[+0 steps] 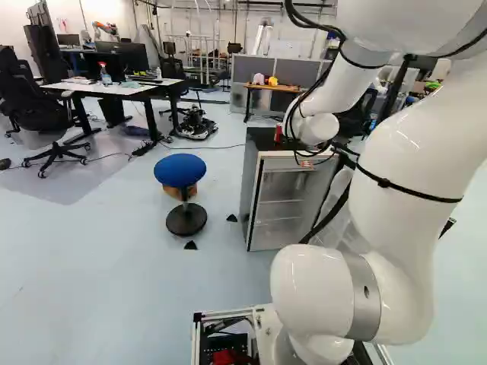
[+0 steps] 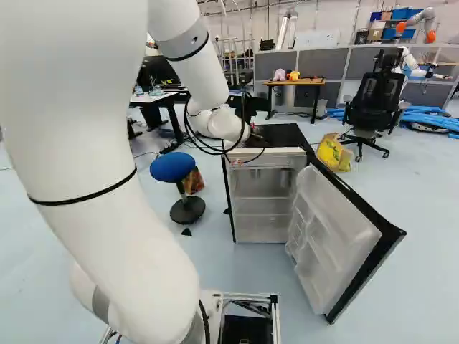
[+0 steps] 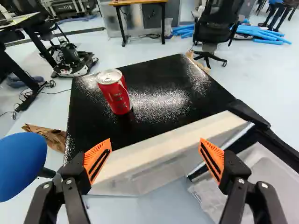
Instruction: Grab a drink from the fridge
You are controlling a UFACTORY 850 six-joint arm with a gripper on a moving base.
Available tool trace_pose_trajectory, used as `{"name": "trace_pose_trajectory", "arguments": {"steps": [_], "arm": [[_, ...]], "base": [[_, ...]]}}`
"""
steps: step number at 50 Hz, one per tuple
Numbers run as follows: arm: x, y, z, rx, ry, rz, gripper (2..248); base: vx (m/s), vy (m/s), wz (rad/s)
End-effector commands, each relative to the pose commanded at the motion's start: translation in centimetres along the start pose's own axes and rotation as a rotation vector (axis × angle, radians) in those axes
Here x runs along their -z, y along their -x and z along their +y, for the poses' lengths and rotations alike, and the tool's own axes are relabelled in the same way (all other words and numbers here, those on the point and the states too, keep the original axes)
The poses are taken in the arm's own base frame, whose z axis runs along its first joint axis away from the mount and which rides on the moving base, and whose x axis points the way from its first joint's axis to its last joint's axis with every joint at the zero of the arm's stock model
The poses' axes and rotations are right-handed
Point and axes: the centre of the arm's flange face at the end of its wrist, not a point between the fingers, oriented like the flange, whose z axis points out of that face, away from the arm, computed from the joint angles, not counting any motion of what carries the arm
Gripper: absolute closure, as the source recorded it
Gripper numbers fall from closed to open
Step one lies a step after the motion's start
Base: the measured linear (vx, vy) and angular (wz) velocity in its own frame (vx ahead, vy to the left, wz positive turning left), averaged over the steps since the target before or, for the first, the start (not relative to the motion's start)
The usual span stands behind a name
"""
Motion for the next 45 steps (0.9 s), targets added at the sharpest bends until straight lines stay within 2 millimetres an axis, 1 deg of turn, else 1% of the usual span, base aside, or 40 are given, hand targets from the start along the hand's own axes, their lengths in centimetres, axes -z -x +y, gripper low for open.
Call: {"name": "trace_pose_trajectory", "arguments": {"steps": [26, 45], "arm": [[4.0, -0.3, 3.9, -0.036, 0.064, -0.019, 3], [6.4, -1.2, 6.8, -0.062, 0.117, 0.012, 3]], "base": [[0.0, 0.0, 0.0], [0.0, 0.0, 0.0]]}}
